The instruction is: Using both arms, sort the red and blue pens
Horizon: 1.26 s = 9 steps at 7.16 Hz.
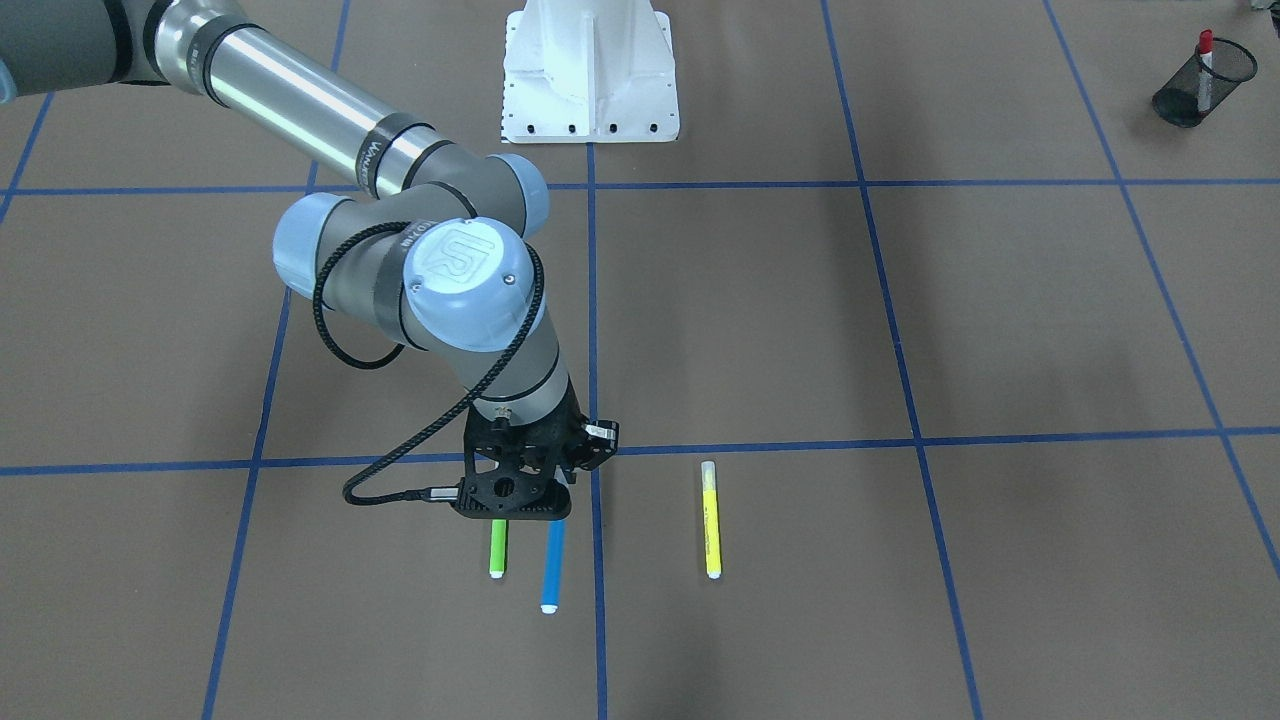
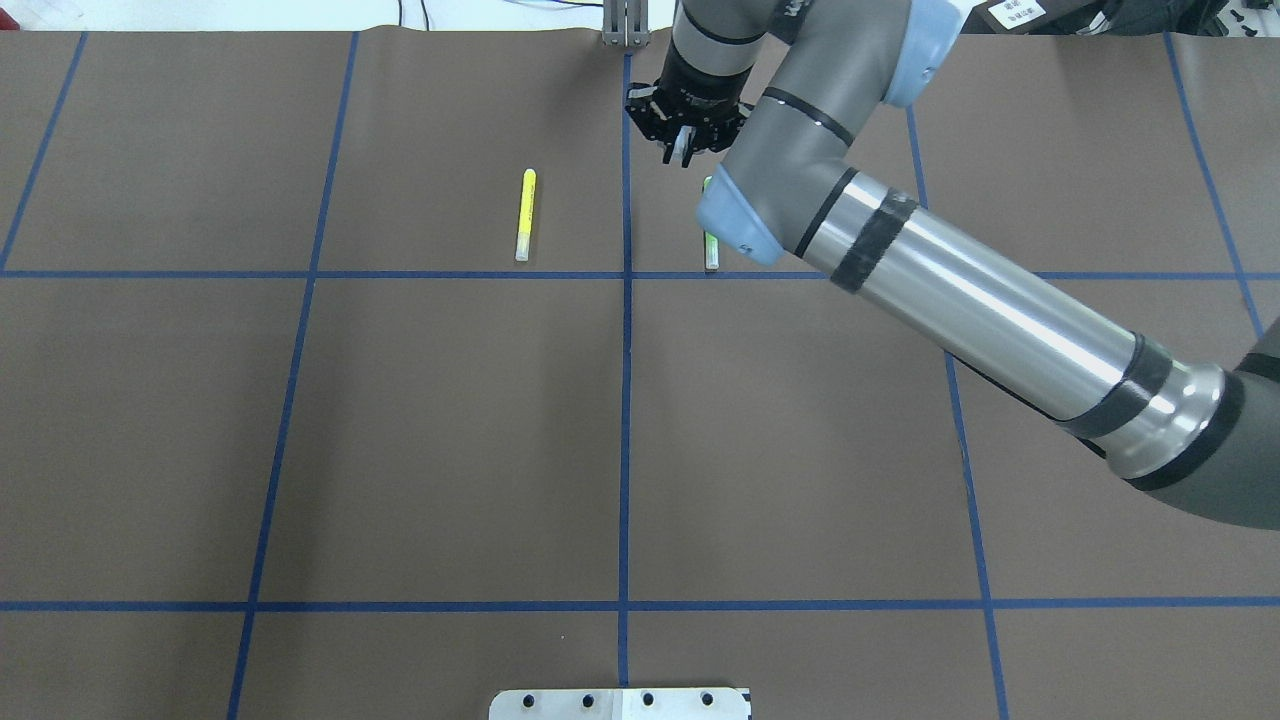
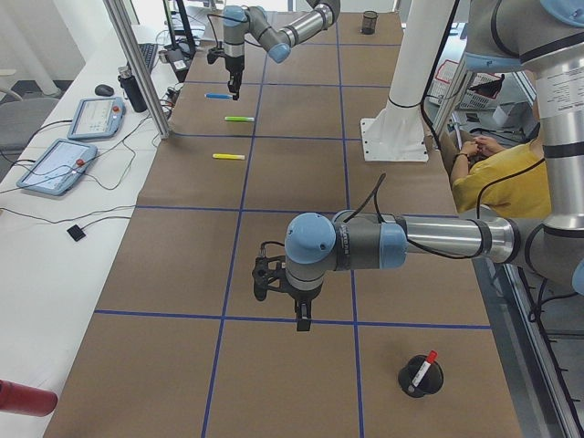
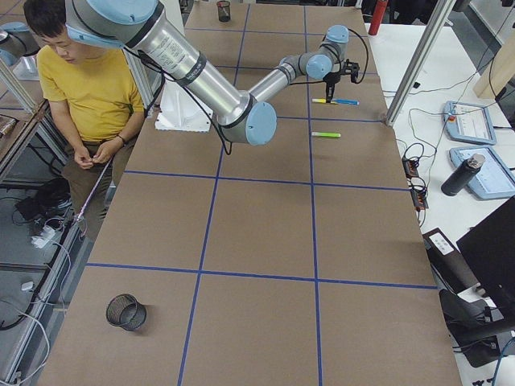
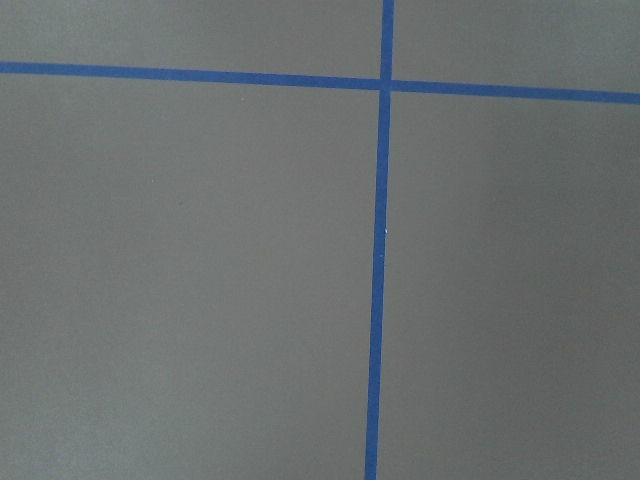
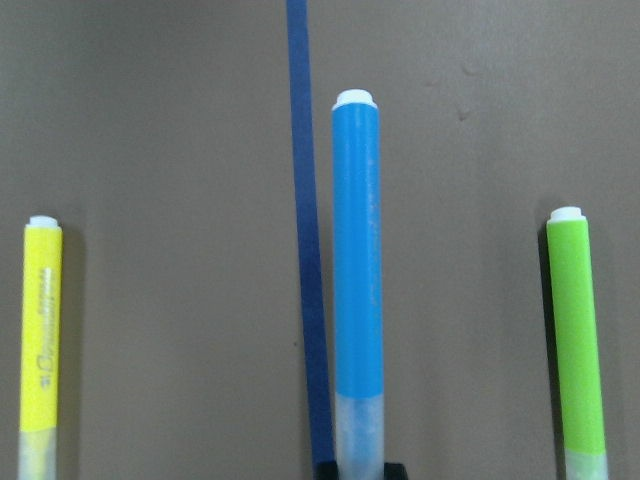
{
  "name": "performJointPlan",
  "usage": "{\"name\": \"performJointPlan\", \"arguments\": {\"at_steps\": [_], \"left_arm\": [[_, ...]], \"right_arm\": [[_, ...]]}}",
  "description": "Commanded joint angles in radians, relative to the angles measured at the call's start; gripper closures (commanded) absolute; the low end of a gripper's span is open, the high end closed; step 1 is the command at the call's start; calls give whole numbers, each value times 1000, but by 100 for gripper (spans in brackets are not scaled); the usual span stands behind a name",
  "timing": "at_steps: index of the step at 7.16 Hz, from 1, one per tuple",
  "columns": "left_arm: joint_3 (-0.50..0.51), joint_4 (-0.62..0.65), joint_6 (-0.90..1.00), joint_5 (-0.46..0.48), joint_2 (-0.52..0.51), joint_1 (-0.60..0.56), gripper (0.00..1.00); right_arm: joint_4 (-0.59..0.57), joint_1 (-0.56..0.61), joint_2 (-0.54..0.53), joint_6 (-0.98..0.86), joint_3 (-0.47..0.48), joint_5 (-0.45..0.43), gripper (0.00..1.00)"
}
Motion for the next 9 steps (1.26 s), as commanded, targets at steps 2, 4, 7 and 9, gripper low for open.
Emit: {"name": "performJointPlan", "arguments": {"at_steps": [2,4,7,9], "left_arm": [[6,1,0,76,-2,0,0],[-29,-13,73,188,-8,0,0],[-33,-16,98,185,0,1,0],[-34,-17,98,185,-8,1,0]], "right_arm": [[-108,143,-272,-221,294,54,100],[-110,298,-430,-451,355,144,100],[-111,450,-608,-665,418,186,100],[-111,536,-766,-763,476,188,100]]}}
